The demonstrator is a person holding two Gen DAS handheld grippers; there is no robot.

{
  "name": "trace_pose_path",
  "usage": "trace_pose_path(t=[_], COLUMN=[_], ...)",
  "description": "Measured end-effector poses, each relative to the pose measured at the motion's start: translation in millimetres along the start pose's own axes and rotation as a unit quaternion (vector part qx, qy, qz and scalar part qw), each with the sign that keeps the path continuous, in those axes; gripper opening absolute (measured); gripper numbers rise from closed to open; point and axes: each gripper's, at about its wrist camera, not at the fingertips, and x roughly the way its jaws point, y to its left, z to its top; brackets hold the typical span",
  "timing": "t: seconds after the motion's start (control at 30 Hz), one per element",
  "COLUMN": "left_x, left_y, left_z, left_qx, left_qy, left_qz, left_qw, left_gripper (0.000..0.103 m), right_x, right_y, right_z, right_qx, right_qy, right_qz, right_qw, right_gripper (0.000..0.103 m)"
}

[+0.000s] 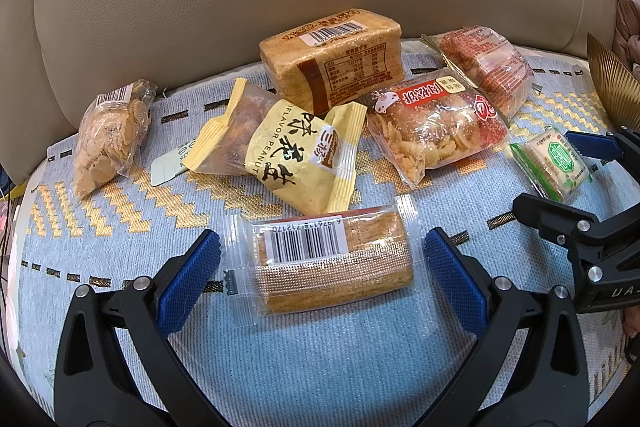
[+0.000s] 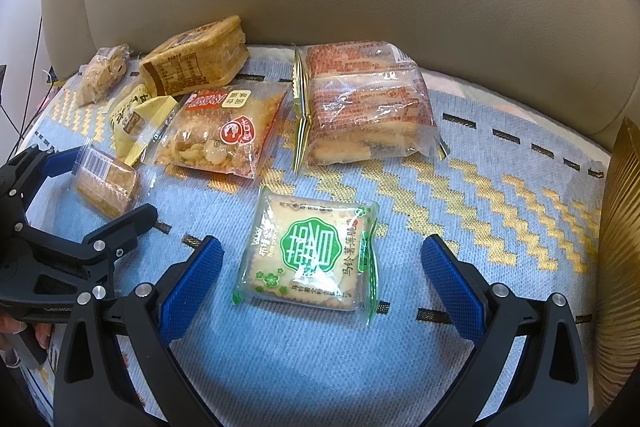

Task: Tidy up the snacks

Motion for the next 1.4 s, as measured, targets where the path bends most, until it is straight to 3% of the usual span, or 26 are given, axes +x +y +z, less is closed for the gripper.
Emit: trace_pose_path(t=[0.07,0.2,0.27,0.33,0.53,0.7,0.83,0.93,1.0,1.2,1.4], left_x=[0,0,-1,-11,-26,-32,-35,-45,-56,-95,-125], left_y=[0,1,1,2,-17,-25,-20,-24,-29,-41,-79], left_z=[0,-1,-1,-5,-17,-22,-26,-22,-10,58,142], left_qx=[0.0,-0.001,0.003,0.003,0.056,0.071,0.056,0.065,0.076,0.052,0.067], left_qy=[0.0,0.0,-0.001,-0.029,-0.045,-0.042,-0.032,-0.034,-0.05,-0.088,-0.111], left_qz=[-0.001,-0.001,-0.002,0.002,-0.007,-0.01,-0.023,-0.028,-0.03,-0.089,-0.152], left_qw=[1.0,1.0,1.0,0.9996,0.9974,0.9966,0.9976,0.997,0.9954,0.9907,0.9797], left_gripper=[0.1,0.1,0.1,0.067,0.067,0.067,0.067,0.067,0.067,0.067,0.067], right_x=[-2,-13,-17,-19,-30,-49,-87,-118,-133,-193,-238], right_y=[3,15,20,17,0,-11,-11,-25,-37,-91,-148], right_z=[0,-6,-7,-9,-18,-16,0,19,26,43,40], right_qx=[-0.002,-0.025,-0.033,-0.025,0.019,0.051,0.031,0.059,0.074,0.143,0.194], right_qy=[-0.001,-0.021,-0.024,-0.025,-0.025,-0.037,-0.086,-0.122,-0.137,-0.202,-0.237], right_qz=[-0.007,-0.006,0.0,0.014,0.047,0.057,0.035,0.039,0.035,0.019,-0.033], right_qw=[1.0,0.999,0.999,0.999,0.998,0.996,0.995,0.99,0.987,0.969,0.951], right_gripper=[0.094,0.051,0.05,0.049,0.049,0.049,0.049,0.049,0.049,0.05,0.05])
